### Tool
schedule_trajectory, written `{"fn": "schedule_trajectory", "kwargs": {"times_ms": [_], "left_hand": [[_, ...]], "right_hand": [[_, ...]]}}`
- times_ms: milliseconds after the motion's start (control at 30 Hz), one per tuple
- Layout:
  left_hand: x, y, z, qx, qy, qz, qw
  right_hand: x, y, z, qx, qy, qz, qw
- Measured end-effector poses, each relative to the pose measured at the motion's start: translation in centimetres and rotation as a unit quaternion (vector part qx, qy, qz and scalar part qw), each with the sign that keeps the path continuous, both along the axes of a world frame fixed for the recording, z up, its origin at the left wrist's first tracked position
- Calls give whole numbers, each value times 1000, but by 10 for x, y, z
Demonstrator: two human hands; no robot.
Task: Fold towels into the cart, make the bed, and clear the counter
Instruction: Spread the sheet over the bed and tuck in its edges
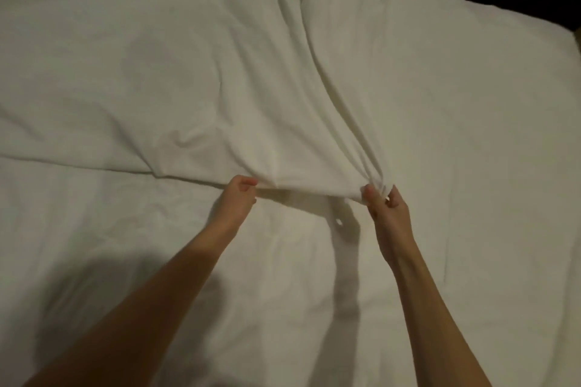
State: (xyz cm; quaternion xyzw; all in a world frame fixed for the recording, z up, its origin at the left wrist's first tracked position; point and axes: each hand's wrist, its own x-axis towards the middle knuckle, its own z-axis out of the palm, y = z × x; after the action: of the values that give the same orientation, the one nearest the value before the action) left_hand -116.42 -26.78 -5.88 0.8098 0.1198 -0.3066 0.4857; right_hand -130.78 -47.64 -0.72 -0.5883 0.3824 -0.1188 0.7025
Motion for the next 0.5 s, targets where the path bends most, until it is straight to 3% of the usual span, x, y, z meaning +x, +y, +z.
{"fn": "schedule_trajectory", "kwargs": {"times_ms": [267, 400, 500], "left_hand": [[-60, -65, 4, -64, 93, 91, 990], [-70, -65, -4, -165, 173, 280, 930], [-76, -62, -11, -217, 220, 282, 908]], "right_hand": [[-63, -58, 4, -202, 140, 81, 966], [-84, -58, -24, -157, 223, 111, 956], [-88, -66, -39, -165, 261, 114, 944]]}}
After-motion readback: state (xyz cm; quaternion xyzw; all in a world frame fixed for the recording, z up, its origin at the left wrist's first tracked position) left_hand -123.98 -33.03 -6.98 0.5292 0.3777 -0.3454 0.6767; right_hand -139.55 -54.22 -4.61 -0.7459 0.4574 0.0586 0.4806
